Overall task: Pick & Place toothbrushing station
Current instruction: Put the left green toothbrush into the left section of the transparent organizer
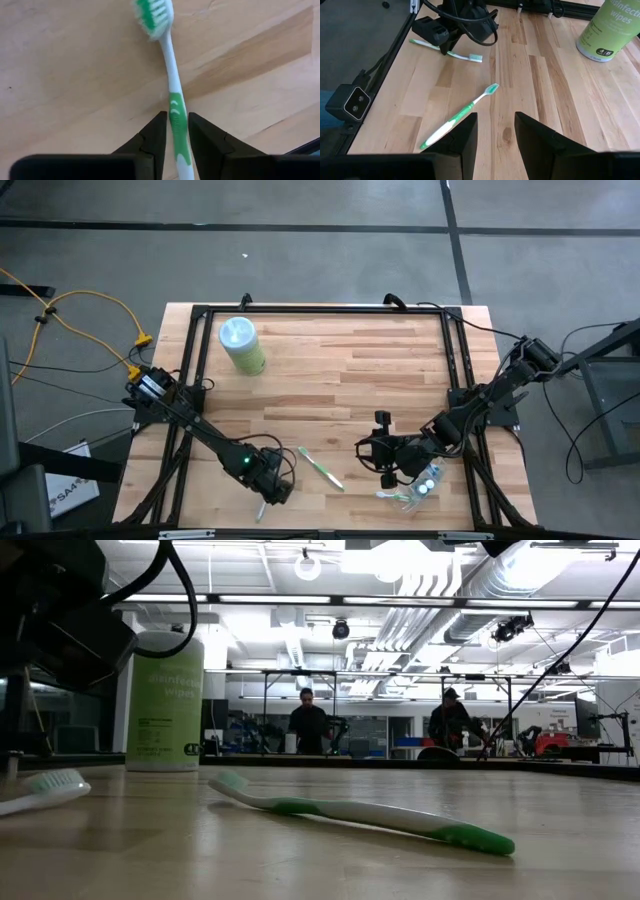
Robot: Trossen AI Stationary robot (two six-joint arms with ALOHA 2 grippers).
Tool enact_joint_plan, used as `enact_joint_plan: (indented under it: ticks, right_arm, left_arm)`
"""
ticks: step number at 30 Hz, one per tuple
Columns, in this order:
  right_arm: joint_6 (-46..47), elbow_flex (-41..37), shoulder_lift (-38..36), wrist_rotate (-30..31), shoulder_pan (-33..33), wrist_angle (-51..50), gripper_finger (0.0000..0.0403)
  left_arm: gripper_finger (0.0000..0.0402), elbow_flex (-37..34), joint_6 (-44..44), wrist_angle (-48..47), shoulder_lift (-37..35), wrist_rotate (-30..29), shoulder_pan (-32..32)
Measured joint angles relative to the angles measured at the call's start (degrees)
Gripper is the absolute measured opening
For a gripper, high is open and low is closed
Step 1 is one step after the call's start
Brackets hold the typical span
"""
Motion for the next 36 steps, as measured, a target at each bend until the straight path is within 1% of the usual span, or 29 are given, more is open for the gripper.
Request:
enact_joint_plan:
  ticks: [6, 9, 12, 15, 19, 25, 28, 31, 33, 36]
  right_arm:
    - [0.0, 0.0, 0.0, 0.0, 0.0, 0.0, 0.0121]
    - [0.0, 0.0, 0.0, 0.0, 0.0, 0.0, 0.0121]
    - [0.0, 0.0, 0.0, 0.0, 0.0, 0.0, 0.0121]
    - [0.0, 0.0, 0.0, 0.0, 0.0, 0.0, 0.0121]
    - [0.0, 0.0, 0.0, 0.0, 0.0, 0.0, 0.0121]
    - [0.0, 0.0, 0.0, 0.0, 0.0, 0.1, 0.0121]
    - [0.0, 0.0, 0.0, 0.0, 0.0, 0.1, 0.0121]
    - [0.0, 0.0, 0.0, 0.0, 0.0, 0.1, 0.0121]
    - [0.0, 0.0, 0.0, 0.0, 0.0, 0.1, 0.0121]
    - [0.0, 0.0, 0.0, 0.0, 0.0, 0.2, 0.0121]
  left_arm:
    - [0.0031, 0.0, 0.3, 0.2, 0.0, 1.5, 0.0]
    - [0.0010, 0.0, 1.8, 1.2, 0.1, 4.8, -0.3]
    - [0.0007, -0.1, 3.5, 1.1, 0.2, 6.1, -0.3]
    - [0.0006, -0.1, 4.3, 1.0, 0.1, 6.1, -0.3]
    - [0.0005, 0.5, 6.5, 0.4, 0.0, 3.8, -0.3]
    - [0.0004, 3.8, 12.1, -0.9, 0.1, -2.8, -0.1]
    - [0.0004, 6.7, 14.6, -4.4, 0.2, -6.7, -0.1]
    - [0.0003, 9.9, 16.1, -10.7, 0.3, -10.4, -0.1]
    - [0.0003, 11.9, 16.6, -13.9, 0.6, -12.0, 0.0]
    - [0.0003, 14.2, 16.7, -17.7, 0.5, -12.6, -0.1]
